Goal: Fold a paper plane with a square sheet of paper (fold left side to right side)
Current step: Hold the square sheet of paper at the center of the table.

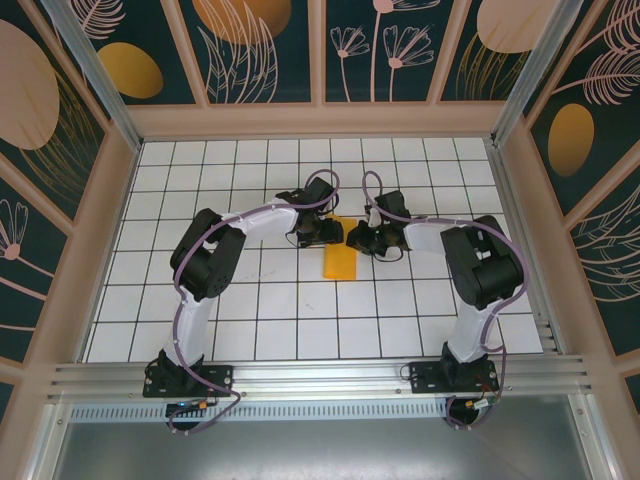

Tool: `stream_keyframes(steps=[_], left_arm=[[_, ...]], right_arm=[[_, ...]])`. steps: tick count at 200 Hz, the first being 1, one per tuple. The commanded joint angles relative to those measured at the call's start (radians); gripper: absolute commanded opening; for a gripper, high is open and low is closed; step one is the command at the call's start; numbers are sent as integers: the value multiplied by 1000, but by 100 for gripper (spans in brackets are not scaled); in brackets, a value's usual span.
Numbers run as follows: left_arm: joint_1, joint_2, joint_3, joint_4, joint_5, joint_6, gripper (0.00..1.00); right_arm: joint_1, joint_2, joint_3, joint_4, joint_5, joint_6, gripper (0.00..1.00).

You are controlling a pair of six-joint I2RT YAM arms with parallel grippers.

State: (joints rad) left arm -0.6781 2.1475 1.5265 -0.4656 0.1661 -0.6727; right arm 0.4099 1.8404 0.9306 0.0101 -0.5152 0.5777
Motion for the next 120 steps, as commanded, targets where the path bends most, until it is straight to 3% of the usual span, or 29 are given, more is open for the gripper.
stream_keyframes(steps=[1,84,120], left_arm=[[-30,121,-38,68,29,22,63],[-7,21,-68,72,10,33,69],[49,-107,-154,174,91,-8,70]], right_arm=[[12,29,25,-52,38,-28,15],[12,73,0,-89,63,-42,14],[12,79,-1,-79,58,-41,14]])
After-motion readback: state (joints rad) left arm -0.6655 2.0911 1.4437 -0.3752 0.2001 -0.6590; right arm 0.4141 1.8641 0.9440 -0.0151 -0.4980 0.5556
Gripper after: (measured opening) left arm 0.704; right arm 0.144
